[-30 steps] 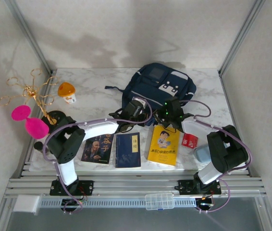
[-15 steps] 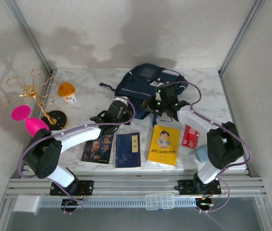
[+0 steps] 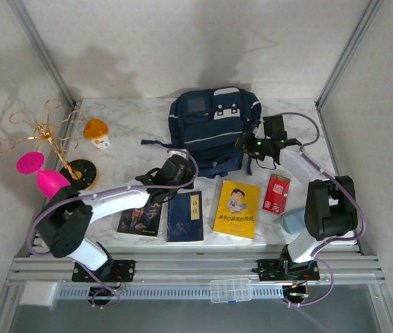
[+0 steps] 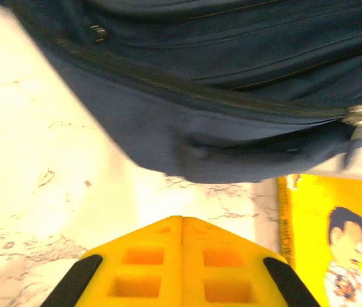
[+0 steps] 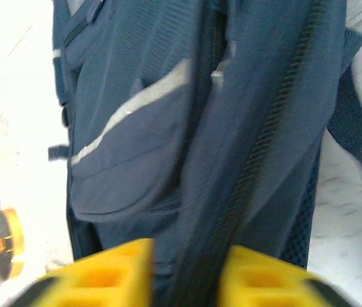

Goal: Pack the student bag
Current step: Unzip the student bag at the top-center of the table.

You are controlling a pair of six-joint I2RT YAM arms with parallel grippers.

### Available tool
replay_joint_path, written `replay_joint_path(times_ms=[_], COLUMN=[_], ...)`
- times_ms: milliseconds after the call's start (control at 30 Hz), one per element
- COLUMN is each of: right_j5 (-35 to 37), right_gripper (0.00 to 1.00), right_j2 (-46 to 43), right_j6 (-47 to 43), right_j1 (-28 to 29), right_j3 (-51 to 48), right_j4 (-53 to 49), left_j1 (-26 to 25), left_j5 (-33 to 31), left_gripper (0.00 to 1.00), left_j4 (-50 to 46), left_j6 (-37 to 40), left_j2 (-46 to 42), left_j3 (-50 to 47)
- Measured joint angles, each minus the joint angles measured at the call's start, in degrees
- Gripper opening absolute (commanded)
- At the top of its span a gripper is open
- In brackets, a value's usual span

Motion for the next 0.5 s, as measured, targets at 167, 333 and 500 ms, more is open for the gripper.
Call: replay_joint_path(times_ms=[167,333,500], right_j5=[2.0,2.4,2.1], right_gripper=[0.74,0.86,0.89], right_j2=[-1.6,-6.8,-9.6], right_j6=[0.9,3.2,10.1], right_j1=[0.8,1.0,1.0], right_j3=[-1.7,-7.5,-16.3], right_j4=[0.1,0.6,5.4], left_j1=[-0.5,-1.0,-3.5], left_j5=[0.4,2.1,3.9], left_gripper=[0.0,0.08,0.22], left_j4=[-1.8,-1.7,-0.7], left_j6=[0.0,0.0,-3.0], left_j2=[4.7,4.8,4.9], left_j3=[4.3,5.5,5.5])
